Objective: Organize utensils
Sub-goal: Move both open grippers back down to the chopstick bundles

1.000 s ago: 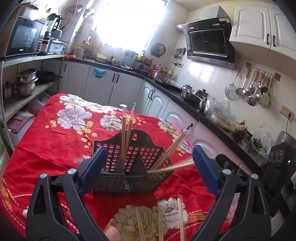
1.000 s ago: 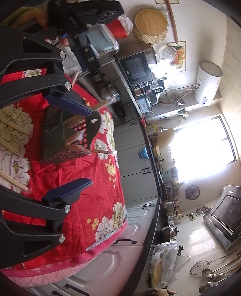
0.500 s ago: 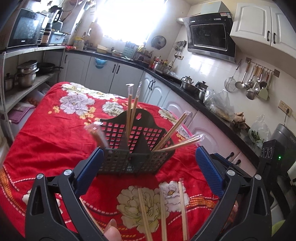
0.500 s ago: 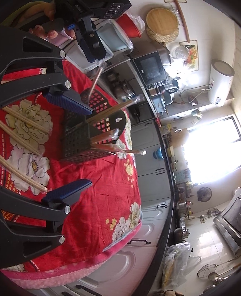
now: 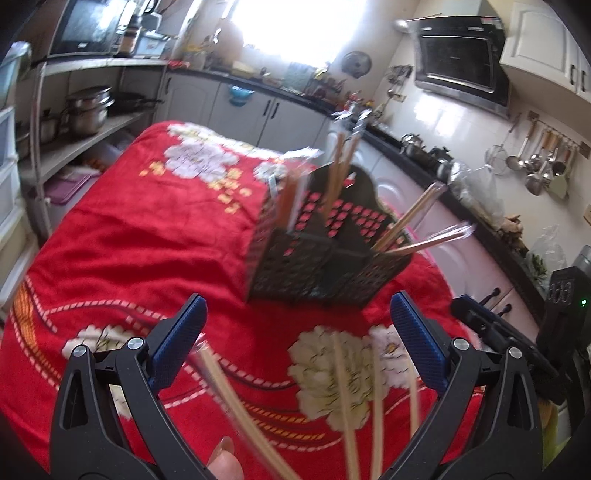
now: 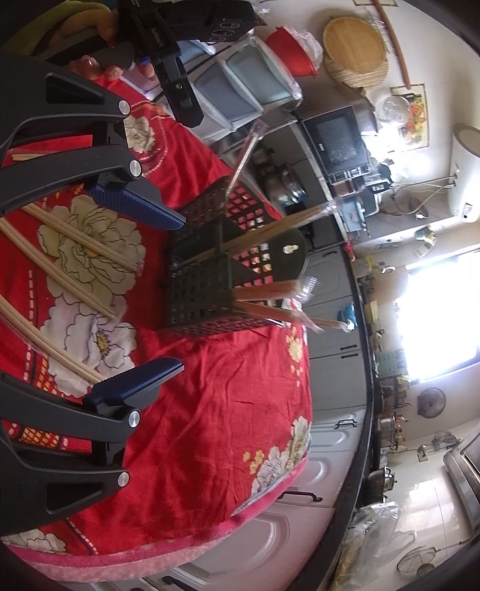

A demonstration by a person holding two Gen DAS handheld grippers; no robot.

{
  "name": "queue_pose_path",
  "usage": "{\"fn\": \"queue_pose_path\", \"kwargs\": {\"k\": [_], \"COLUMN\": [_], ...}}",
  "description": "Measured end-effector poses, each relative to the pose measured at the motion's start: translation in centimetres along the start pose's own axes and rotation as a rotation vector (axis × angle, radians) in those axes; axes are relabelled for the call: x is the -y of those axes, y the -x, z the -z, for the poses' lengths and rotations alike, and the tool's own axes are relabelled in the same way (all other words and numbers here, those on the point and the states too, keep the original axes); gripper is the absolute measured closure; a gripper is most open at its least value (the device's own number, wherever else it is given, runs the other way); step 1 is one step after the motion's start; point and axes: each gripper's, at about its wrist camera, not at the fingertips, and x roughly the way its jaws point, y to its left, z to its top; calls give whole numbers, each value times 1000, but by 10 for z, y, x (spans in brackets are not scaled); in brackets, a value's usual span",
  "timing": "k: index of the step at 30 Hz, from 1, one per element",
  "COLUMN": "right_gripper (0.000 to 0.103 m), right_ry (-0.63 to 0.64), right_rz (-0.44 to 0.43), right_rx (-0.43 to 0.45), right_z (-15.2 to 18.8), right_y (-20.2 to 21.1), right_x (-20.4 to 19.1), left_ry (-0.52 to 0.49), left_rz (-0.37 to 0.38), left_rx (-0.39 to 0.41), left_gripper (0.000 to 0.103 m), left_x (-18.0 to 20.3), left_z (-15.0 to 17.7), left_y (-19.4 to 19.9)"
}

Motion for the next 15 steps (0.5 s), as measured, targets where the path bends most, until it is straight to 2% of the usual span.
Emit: {"fn": "queue_pose_path", "kwargs": {"k": [15], "right_gripper": [34], "right_ry": [27], "right_rz": [-25], "right_rx": [-140], "right_z": [24], "right_y": [-29], "right_x": [-18], "left_ry": [80], "left_rz": [-64], "left_rx": [-122], "left_gripper": [11], "left_x": [-42], "left_z": [37], "left_y": [-19]}}
